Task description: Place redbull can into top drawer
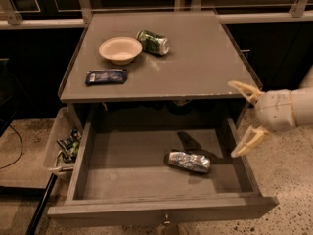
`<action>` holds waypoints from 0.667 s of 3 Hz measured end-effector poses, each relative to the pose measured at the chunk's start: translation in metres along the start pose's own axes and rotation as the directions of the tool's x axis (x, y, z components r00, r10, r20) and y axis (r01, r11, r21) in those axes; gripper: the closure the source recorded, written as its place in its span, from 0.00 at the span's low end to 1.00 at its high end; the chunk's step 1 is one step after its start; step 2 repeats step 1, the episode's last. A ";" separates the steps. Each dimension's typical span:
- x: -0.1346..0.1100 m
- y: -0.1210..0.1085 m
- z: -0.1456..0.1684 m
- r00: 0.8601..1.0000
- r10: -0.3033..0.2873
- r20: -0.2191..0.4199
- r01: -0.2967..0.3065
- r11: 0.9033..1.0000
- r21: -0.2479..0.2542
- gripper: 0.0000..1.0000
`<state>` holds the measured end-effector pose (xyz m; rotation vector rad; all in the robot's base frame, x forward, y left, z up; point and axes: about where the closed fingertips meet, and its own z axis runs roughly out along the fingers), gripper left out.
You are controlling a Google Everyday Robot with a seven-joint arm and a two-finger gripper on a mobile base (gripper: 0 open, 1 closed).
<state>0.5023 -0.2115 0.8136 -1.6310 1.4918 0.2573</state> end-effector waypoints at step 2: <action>-0.033 -0.024 -0.028 0.995 -0.097 -0.030 0.098 0.995 0.027 0.00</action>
Offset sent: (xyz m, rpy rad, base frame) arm 0.0000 0.0000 0.0000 0.0000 0.0000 0.0000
